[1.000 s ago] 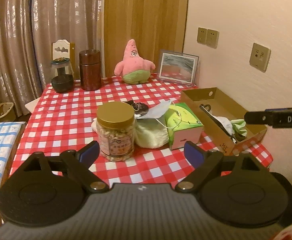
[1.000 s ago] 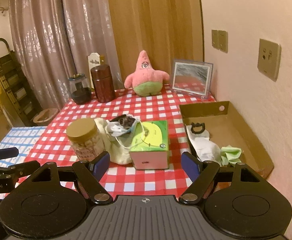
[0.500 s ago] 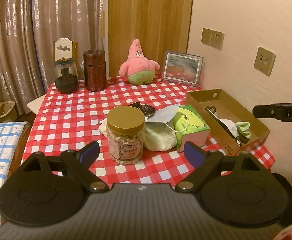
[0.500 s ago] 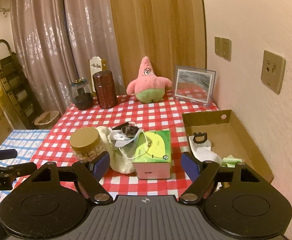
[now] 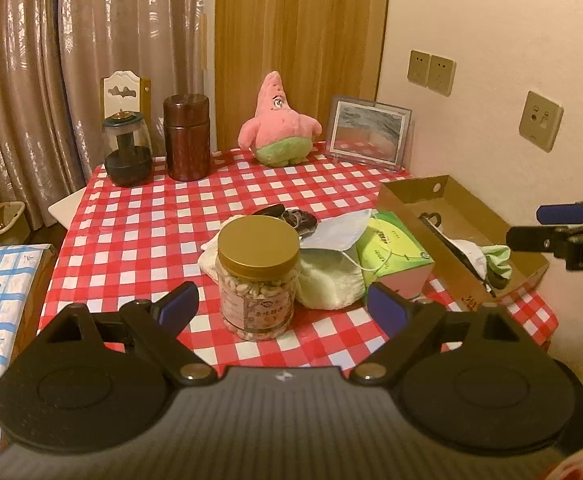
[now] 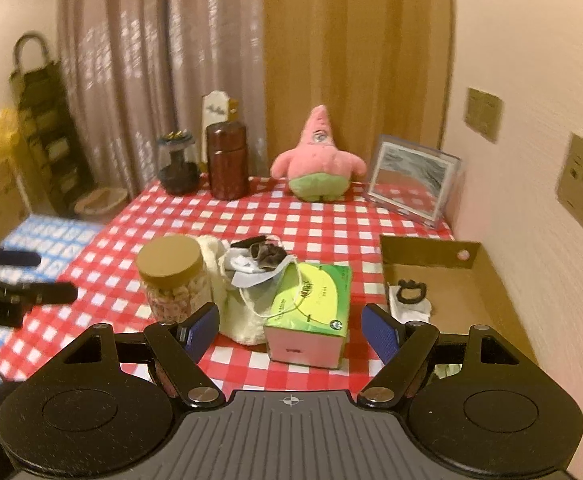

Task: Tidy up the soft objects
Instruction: 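Withdraw both tools from the tray back over the table, then move the right tool to the white face mask beside the nut jar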

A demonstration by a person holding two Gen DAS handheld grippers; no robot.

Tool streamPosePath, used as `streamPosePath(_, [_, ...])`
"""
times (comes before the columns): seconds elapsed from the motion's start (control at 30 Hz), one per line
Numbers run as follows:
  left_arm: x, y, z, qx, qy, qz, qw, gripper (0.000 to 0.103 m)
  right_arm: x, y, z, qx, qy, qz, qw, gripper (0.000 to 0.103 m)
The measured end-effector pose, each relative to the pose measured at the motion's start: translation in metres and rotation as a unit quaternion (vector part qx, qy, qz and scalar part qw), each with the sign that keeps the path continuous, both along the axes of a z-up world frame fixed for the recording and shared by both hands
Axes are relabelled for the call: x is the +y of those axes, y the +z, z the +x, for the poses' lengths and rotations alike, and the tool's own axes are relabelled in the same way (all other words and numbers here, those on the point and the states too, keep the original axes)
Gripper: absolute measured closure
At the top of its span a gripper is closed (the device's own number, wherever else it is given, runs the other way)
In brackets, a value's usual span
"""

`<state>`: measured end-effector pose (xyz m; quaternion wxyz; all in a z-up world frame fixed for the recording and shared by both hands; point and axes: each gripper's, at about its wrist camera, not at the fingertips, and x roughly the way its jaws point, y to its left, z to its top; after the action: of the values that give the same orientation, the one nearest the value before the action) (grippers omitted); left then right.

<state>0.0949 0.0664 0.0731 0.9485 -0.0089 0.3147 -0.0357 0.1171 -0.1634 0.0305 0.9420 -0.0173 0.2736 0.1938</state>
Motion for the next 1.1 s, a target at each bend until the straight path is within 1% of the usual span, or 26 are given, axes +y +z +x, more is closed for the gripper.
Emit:
streamPosePath(0.1, [0.008, -0.005, 0.009, 0.005, 0.003, 0.001, 1.0, 0.013, 0.012, -0.007, 0.006, -0.01, 0.025, -0.029, 0.999, 0.025])
streamPosePath(0.27, [0.025, -0.013, 0.025, 0.016, 0.006, -0.008, 0.9998, 0.013, 0.033, -0.02, 0.022, -0.025, 0.062, -0.071, 0.995, 0.025])
streamPosePath(0.37, [0.034, -0.016, 0.037, 0.019, 0.004, -0.003, 0.9998, 0.013, 0.045, -0.027, 0.036, -0.037, 0.082, -0.092, 0.992, 0.025])
streamPosePath(0.53, [0.055, -0.022, 0.059, 0.025, -0.005, -0.004, 0.9997, 0.013, 0.065, -0.043, 0.064, -0.042, 0.115, -0.133, 0.983, 0.025])
streamPosePath(0.7, [0.076, -0.03, 0.084, 0.036, -0.018, 0.007, 0.9992, 0.013, 0.083, -0.061, 0.088, -0.046, 0.153, -0.179, 0.971, 0.025])
streamPosePath(0.93, [0.103, -0.039, 0.114, 0.044, -0.019, 0.011, 0.9988, 0.013, 0.108, -0.089, 0.116, -0.051, 0.198, -0.229, 0.952, 0.026])
streamPosePath(1.03, [0.114, -0.043, 0.127, 0.042, -0.033, 0.026, 0.9982, 0.013, 0.119, -0.102, 0.125, -0.055, 0.217, -0.255, 0.941, 0.026])
streamPosePath(1.1, [0.12, -0.046, 0.136, 0.043, -0.046, 0.043, 0.9971, 0.014, 0.125, -0.108, 0.13, -0.061, 0.228, -0.274, 0.932, 0.026])
